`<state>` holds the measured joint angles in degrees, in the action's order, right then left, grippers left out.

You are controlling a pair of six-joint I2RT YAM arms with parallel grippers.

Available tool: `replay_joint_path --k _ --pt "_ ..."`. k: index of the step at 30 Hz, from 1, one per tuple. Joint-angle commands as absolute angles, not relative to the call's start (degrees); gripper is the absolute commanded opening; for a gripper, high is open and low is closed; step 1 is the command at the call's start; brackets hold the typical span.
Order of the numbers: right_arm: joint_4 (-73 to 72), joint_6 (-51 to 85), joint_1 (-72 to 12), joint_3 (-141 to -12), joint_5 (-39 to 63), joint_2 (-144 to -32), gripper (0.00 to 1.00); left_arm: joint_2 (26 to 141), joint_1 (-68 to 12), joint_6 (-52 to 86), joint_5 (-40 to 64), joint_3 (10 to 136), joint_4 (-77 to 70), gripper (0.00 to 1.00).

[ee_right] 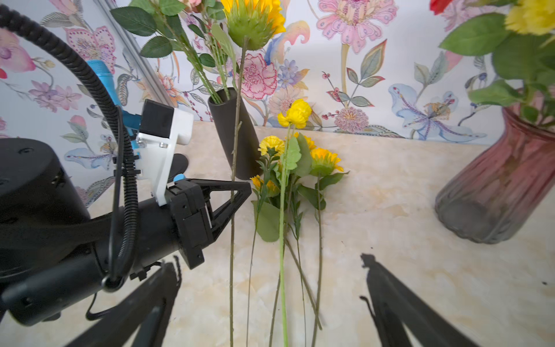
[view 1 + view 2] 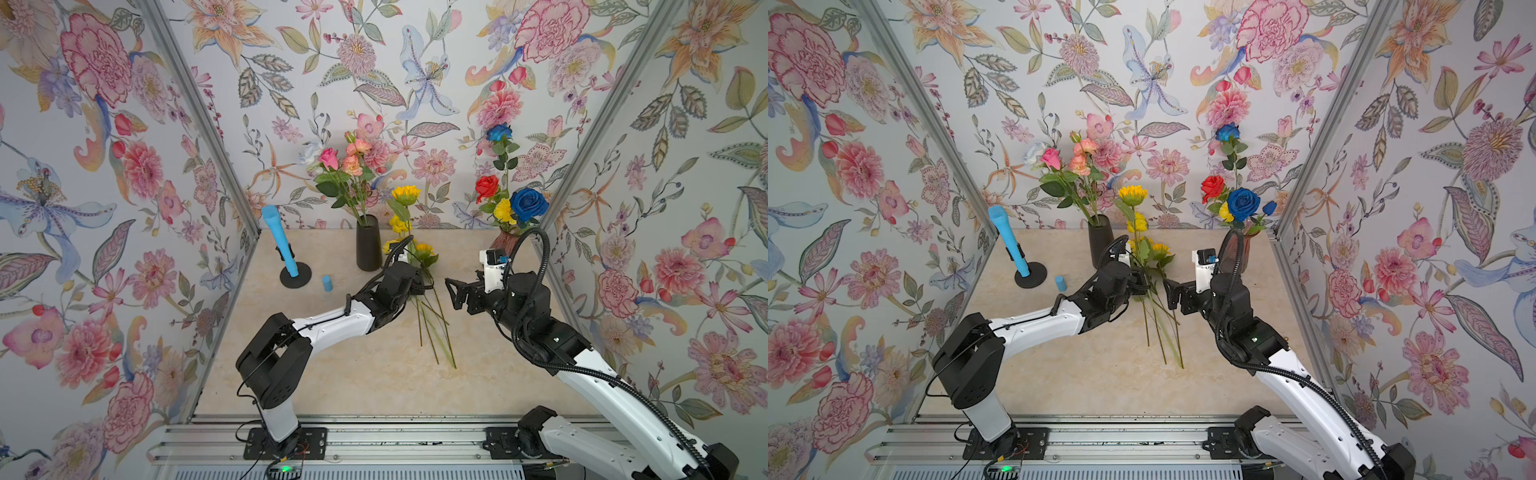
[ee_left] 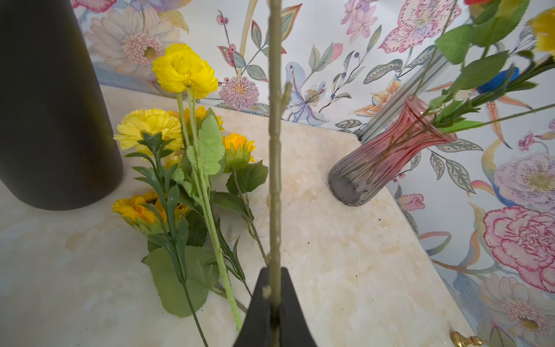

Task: Pick out yellow flowers from the vase
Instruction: Place the flower at the center of the board.

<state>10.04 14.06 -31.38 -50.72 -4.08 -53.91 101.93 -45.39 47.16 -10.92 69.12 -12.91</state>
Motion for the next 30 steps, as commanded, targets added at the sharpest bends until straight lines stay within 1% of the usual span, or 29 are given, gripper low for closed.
replay_joint_path --k 1,4,6,17,19,21,24,26,29,30 --pt "11.2 15.8 -28.3 -49.0 -3.6 -52.5 1.0 105.4 -43.6 53.6 -10.6 72.4 -5.1 0.0" --pt "11.5 16.8 -24.4 -47.9 -1.7 -51.8 1.0 108.5 -42.8 55.0 -7.4 74.5 -4.9 0.0" --pt "11.6 17.3 -22.2 -47.3 0.1 -51.5 1.0 110.4 -42.6 55.3 -7.5 76.2 -3.2 0.0" --pt "10.7 19.8 -15.9 -46.0 2.7 -53.8 1.0 116.9 -40.8 55.6 -7.9 81.3 1.2 0.0" --pt "10.0 20.2 -14.9 -45.6 3.9 -54.0 0.99 117.5 -40.6 55.5 -8.2 81.7 1.7 0.02" --pt "9.4 20.6 -14.2 -45.2 4.3 -53.9 1.0 118.1 -40.4 55.1 -8.7 82.0 2.0 0.07" --pt "9.3 21.0 -13.1 -44.9 4.4 -53.9 1.0 119.1 -40.3 55.1 -8.7 83.0 2.8 0.08" --pt "9.4 21.6 -12.2 -44.9 4.5 -54.0 1.0 119.5 -40.3 55.0 -8.8 83.5 3.2 0.12" --pt "8.8 22.3 -10.8 -45.1 5.1 -54.3 1.0 119.8 -40.3 54.8 -9.1 83.9 3.0 0.14" --pt "8.7 22.7 -10.2 -45.3 5.1 -54.6 1.0 119.9 -40.3 54.7 -9.3 84.0 3.1 0.17"
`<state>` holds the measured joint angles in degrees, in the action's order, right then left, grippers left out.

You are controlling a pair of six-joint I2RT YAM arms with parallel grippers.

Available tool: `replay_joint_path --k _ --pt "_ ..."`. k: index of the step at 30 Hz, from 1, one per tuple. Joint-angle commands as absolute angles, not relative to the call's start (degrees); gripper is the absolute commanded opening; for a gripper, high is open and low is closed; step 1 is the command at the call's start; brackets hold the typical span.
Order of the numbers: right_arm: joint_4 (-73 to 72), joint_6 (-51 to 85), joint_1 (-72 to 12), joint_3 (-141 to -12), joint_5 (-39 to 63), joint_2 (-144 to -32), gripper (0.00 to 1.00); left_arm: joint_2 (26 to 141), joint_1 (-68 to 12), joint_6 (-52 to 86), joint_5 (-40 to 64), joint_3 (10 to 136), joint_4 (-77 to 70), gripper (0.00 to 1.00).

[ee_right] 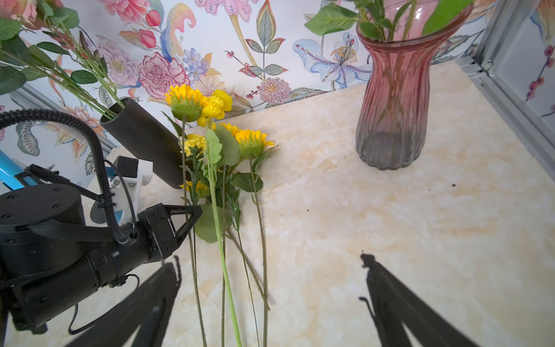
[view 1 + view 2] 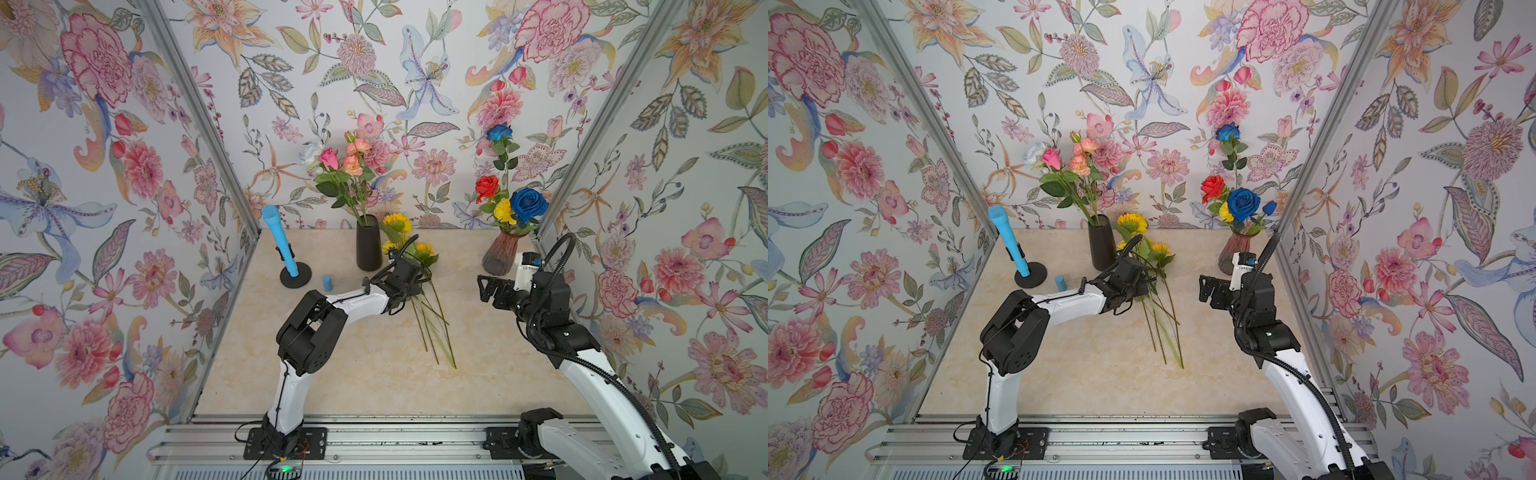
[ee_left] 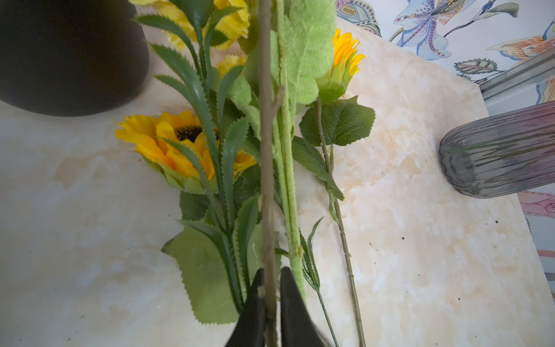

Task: Pick out yellow flowers from the vase
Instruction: Place the flower at the center of the board, then adjust the flower in the vase.

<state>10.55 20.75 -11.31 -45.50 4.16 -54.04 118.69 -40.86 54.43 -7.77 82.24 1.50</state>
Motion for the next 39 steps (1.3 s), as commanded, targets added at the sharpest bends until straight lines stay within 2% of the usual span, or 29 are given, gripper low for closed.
replay_joint_path --k 1,5,11,14,15,19,20,33,39 --pt "8.5 22.9 -9.6 -45.5 5.2 -54.8 1.0 120.0 -40.3 54.7 -9.5 84.2 3.1 0.2" --pt "7.6 24.0 -6.1 -46.3 6.6 -56.4 1.0 119.9 -40.3 54.1 -9.9 84.7 3.4 0.27" --pt "5.2 27.0 3.2 -47.5 12.1 -58.1 1.0 116.7 -40.3 50.9 -12.0 82.8 1.6 0.49" --pt "3.5 28.5 6.5 -47.9 14.2 -59.6 1.0 115.3 -40.4 48.8 -11.8 81.9 0.2 0.68" --pt "2.9 29.1 7.2 -48.1 14.9 -60.3 1.0 114.8 -40.3 48.2 -11.6 81.6 -0.3 0.71" --pt "0.0 30.8 7.8 -50.5 15.8 -64.2 1.0 112.9 -40.5 46.3 -11.1 79.8 -3.1 0.97" --pt "-0.5 31.2 7.8 -51.4 16.1 -65.6 1.0 112.5 -40.5 45.9 -10.8 79.3 -4.0 1.0" --pt "-16.6 42.4 5.8 -54.4 25.6 -76.0 1.0 107.6 -40.3 39.3 -4.2 73.2 -14.4 1.0" --pt "-24.3 45.9 6.1 -56.0 26.6 -80.6 1.0 107.2 -40.2 38.0 -0.1 71.9 -18.5 1.0"
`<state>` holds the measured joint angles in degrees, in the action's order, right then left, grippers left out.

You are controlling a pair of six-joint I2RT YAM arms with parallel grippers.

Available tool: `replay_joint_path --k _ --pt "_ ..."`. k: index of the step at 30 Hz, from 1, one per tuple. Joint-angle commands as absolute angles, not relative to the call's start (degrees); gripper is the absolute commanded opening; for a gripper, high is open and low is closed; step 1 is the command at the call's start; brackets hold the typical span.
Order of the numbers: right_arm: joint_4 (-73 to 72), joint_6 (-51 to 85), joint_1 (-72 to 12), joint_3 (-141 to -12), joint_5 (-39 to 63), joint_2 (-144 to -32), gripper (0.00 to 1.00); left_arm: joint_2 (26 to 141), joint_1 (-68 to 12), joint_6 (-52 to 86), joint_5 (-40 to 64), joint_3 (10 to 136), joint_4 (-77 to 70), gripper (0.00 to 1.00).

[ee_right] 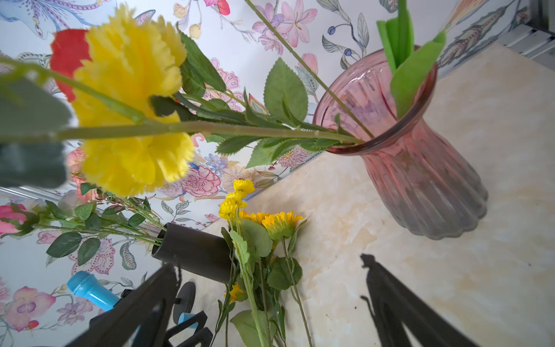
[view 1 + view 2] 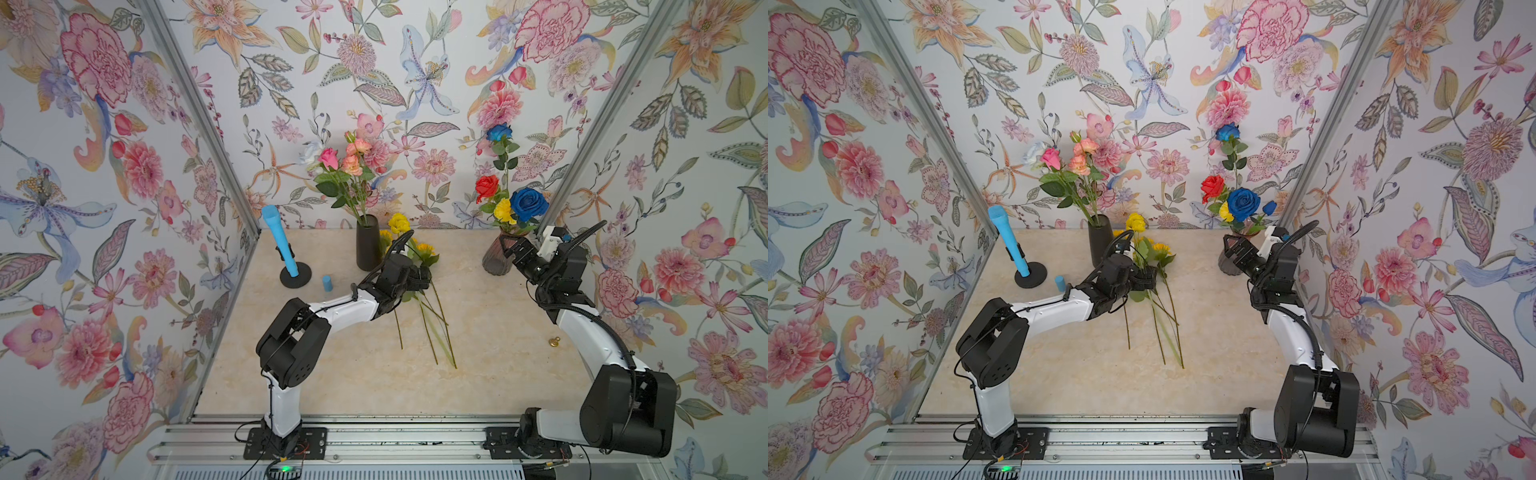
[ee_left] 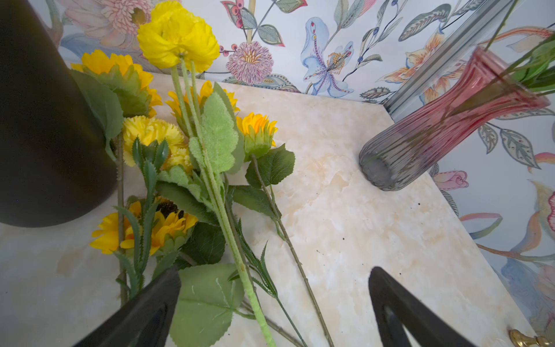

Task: Pick out yellow flowers from the vase
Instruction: Adjust the flower in the vase.

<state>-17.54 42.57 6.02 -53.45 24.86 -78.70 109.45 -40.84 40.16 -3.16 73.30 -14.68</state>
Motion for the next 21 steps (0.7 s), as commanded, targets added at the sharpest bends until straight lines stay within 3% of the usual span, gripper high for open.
replay_joint_path --k 1,21 --pt "-25.5 46.5 6.2 -56.5 26.8 -81.7 1.0 107.2 -40.2 37.9 0.7 71.5 -19.4 1.0" --pt "-28.2 41.3 8.4 -63.6 23.2 -91.2 1.0 105.7 -39.7 31.5 2.5 66.6 -26.8 1.0"
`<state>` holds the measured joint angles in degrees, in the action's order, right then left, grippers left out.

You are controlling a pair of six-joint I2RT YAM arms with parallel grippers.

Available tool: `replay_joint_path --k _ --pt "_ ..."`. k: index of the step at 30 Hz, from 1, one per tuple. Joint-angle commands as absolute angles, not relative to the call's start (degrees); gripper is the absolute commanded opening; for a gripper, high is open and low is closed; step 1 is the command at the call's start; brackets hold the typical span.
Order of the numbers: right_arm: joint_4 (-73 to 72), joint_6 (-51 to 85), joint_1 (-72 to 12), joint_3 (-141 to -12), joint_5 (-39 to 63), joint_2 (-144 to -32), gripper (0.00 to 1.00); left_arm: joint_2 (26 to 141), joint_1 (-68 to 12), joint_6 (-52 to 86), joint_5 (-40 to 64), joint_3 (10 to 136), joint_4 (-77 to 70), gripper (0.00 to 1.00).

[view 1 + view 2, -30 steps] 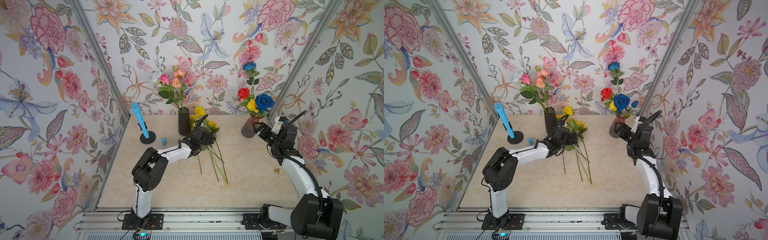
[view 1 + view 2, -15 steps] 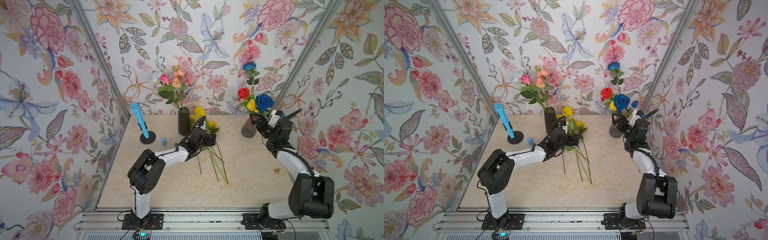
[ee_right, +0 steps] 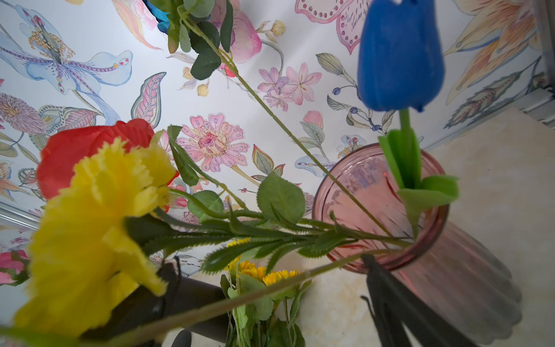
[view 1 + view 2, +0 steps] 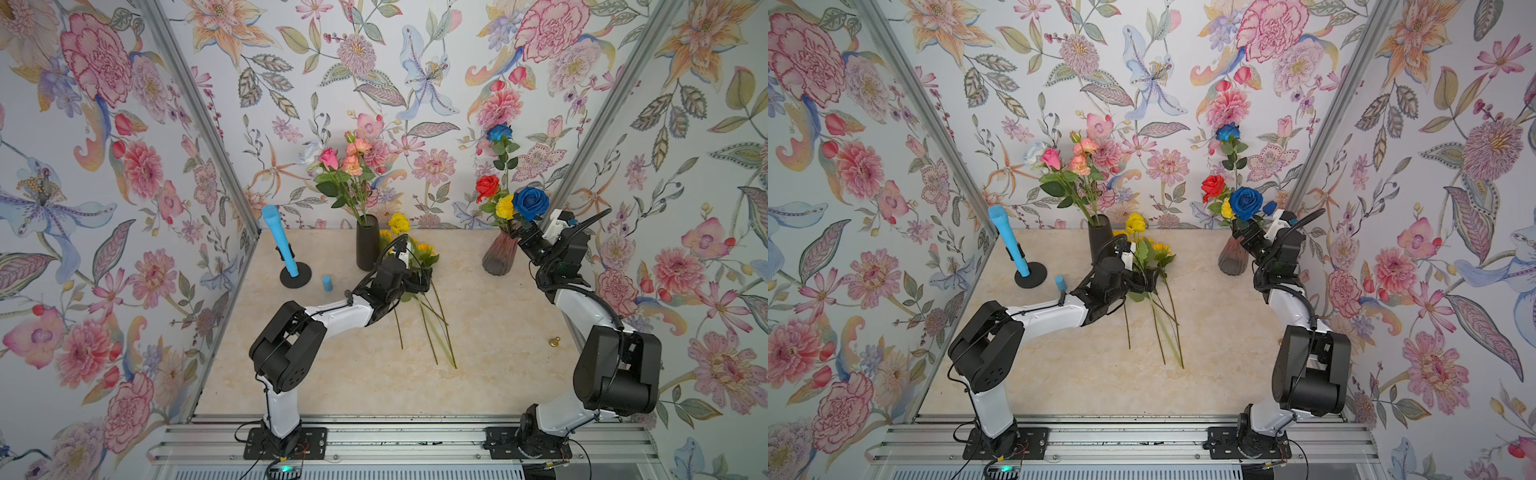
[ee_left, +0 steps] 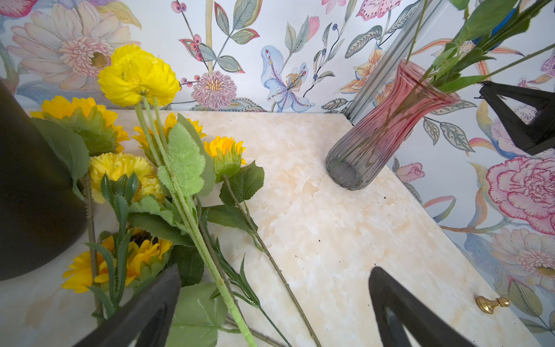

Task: Pick out yellow flowers from the vase
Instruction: Adjust the flower in the vase.

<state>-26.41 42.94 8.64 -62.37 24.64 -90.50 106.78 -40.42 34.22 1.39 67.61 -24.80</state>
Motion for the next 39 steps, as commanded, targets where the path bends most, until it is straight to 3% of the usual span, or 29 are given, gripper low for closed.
replay_joint_path --k 1,8,14,30,39 --pt "-28.5 41.3 8.2 -63.2 22.9 -91.1 1.0 105.6 -39.7 30.9 3.3 66.2 -28.1 1.0" --pt "-25.1 37.8 8.5 -63.2 19.7 -89.9 0.99 106.6 -39.7 27.4 14.7 64.7 -42.2 1.0" --pt "-23.9 36.0 9.4 -61.4 18.7 -87.5 1.0 112.4 -40.2 22.7 22.0 72.6 -45.4 1.0" --pt "-20.2 31.6 10.7 -62.7 14.5 -84.8 1.0 135.7 -42.5 18.9 34.4 109.0 -40.2 0.98" --pt "-20.7 31.9 11.2 -61.4 15.4 -84.3 1.0 148.0 -43.8 13.4 34.1 128.6 -37.4 0.95"
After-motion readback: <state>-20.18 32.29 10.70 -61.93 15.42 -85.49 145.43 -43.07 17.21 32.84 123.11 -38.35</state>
